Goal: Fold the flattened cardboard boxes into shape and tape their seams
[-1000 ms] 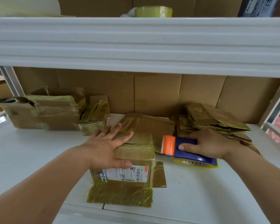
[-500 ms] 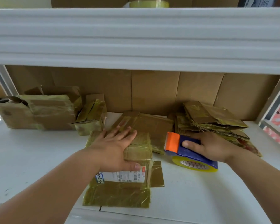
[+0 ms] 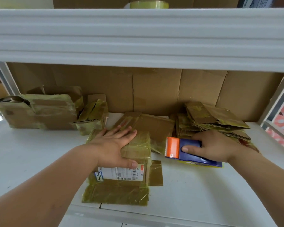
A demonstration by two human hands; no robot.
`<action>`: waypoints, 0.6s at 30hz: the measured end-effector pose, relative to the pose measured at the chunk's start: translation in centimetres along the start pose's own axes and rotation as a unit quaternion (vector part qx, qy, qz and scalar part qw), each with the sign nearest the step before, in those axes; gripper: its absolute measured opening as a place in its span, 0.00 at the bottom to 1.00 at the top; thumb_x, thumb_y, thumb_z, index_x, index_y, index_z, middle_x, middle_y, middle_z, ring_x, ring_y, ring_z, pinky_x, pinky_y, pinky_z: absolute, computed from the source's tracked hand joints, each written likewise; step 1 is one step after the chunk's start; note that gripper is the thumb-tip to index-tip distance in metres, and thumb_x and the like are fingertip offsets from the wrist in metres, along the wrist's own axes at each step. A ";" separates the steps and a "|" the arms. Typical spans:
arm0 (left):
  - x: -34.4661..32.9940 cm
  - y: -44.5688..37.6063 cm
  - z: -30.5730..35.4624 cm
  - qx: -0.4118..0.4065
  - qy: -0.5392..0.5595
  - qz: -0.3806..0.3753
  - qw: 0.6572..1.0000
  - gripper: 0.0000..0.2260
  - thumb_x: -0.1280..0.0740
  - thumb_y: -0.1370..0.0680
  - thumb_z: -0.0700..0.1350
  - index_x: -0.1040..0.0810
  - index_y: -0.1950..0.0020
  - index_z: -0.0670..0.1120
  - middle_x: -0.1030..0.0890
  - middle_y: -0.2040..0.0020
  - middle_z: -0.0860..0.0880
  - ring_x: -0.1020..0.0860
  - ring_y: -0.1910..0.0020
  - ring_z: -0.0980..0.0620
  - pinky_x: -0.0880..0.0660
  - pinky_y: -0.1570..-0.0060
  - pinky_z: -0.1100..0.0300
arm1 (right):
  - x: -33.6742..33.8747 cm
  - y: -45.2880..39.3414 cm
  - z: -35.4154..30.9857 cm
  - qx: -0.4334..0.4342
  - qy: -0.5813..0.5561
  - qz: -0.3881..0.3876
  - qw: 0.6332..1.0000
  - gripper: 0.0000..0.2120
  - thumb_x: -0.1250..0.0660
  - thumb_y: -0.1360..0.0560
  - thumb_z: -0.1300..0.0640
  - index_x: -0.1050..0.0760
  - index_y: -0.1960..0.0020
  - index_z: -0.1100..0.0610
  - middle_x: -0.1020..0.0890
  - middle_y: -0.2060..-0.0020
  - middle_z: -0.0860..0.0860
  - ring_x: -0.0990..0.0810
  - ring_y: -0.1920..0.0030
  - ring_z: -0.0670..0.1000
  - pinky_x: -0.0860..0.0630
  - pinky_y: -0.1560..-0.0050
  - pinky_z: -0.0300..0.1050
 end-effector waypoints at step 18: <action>-0.3 0.4 0.4 0.005 -0.028 0.066 0.997 0.49 0.50 0.36 0.81 0.69 0.24 0.63 0.65 0.21 0.61 0.64 0.21 0.54 0.61 0.23 0.43 | -1.5 -5.4 -4.4 -0.051 0.104 -0.104 0.988 0.35 0.47 0.29 0.22 0.20 0.49 0.51 0.18 0.58 0.50 0.20 0.57 0.49 0.23 0.51 0.48</action>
Point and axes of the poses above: each hand's wrist, its own y-axis away from the middle knuckle, its own x-axis out of the back of the hand, z = x × y, the point moved 8 cm from there along -y, towards the middle knuckle
